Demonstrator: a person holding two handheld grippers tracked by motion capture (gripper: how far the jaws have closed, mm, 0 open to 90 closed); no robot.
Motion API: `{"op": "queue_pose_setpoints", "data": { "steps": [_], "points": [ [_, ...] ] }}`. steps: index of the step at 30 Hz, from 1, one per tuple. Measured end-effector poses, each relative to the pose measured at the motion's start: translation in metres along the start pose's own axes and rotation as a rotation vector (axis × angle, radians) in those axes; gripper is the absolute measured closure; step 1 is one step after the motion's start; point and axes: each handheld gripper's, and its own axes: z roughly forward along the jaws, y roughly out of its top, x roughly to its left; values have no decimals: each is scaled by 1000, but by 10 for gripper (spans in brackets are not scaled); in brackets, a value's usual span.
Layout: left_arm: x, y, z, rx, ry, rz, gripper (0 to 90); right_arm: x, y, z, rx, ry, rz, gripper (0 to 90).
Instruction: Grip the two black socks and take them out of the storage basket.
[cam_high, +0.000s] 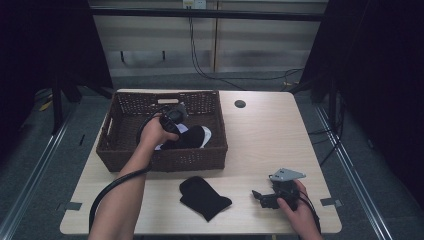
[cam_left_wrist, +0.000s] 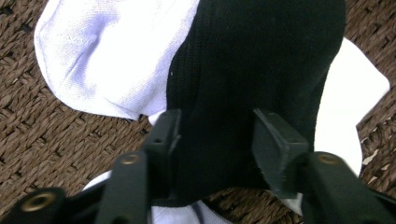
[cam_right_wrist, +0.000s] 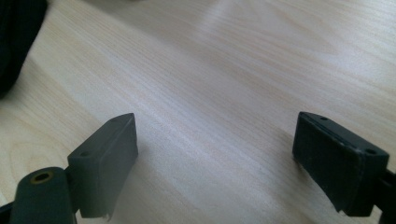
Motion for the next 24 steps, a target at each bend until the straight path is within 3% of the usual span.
{"op": "queue_pose_setpoints", "data": {
  "steps": [2, 9, 24],
  "points": [
    [-1, 1, -1, 23, 7, 16, 704, 0, 0, 0, 0, 0, 0, 135],
    [-3, 1, -8, 41, -23, -1, 876, 0, 0, 0, 3, 0, 5, 135],
    [-10, 3, -41, 37, -27, 18, 892, 0, 0, 0, 3, 0, 5, 135]
  ]
}}
